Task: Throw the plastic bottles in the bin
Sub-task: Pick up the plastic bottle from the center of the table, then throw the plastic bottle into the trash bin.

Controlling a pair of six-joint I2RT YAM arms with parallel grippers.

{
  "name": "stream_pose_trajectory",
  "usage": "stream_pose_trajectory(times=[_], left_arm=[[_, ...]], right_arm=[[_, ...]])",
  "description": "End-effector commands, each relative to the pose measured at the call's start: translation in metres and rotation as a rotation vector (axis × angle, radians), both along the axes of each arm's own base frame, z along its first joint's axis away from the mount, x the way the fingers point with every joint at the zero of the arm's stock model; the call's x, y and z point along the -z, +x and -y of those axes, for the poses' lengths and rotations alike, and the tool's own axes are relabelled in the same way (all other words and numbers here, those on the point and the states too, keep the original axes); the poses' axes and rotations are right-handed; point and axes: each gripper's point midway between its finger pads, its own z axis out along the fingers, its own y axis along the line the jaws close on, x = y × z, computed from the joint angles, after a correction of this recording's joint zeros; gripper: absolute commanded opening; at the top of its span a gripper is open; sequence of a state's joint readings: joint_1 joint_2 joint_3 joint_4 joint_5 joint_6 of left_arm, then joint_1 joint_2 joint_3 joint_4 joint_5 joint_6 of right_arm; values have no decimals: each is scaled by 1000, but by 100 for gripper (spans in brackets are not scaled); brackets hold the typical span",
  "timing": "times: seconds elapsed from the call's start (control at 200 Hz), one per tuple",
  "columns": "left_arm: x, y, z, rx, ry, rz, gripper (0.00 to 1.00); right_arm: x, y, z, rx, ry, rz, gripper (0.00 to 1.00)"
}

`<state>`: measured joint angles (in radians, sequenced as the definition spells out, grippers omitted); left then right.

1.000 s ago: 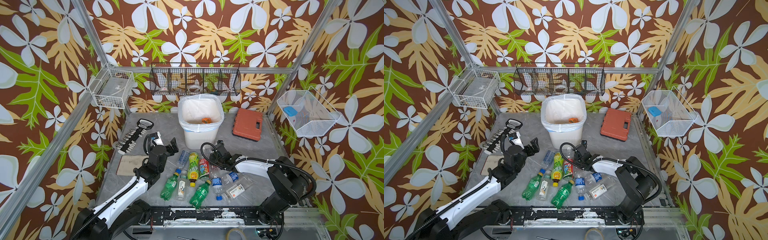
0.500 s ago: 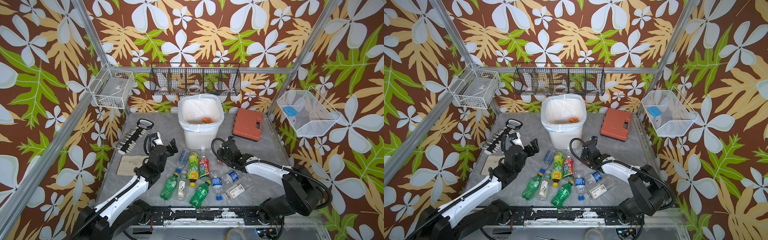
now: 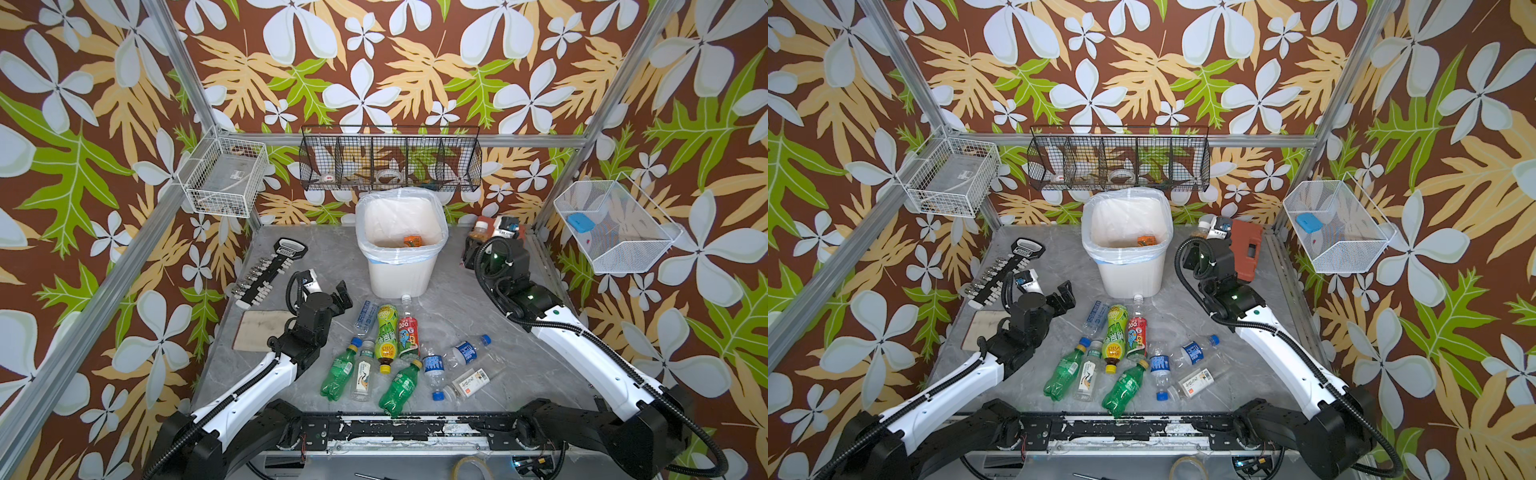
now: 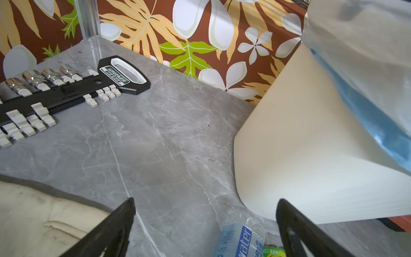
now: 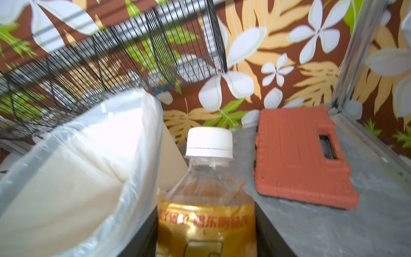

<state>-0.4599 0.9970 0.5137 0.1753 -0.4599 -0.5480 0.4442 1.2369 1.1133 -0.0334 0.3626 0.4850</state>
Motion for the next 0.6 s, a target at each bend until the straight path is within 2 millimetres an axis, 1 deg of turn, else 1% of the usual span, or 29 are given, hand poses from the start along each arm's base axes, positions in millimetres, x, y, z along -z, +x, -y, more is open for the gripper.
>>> stream_pose_trajectory(times=[0.0,0.07,0.14,0.245,0.29,0.335,0.4,0.525,0.595], left_arm=[[-1,-1,-5,-26,-14,7,100],[-1,-2,-7,-31,-10,6,100],[-1,-3,-9,-35,-7,5,100],[-1,-5,-10,-41,-12,6,100],[0,-5,-11,-41,-13,6,100],[0,-6,-12,-45,-13,5,100],[1,-6,-12,-46,-14,4,100],[0,-8,-15,-52,1,2,100],[-2,-9,-18,-59,10,4,100]], right_arm=[[-32,10,-7,-30,-58,73,53],[-51,20,-20,-72,-55,107,53],[-69,28,-37,-118,-62,143,53],[-90,40,-73,-190,-100,171,53],[-93,47,-90,-221,-115,173,53],[-92,53,-104,-247,-123,170,53],[-83,66,-119,-274,-129,145,53],[-65,84,-133,-286,-150,101,53],[-62,90,-138,-301,-153,90,53]])
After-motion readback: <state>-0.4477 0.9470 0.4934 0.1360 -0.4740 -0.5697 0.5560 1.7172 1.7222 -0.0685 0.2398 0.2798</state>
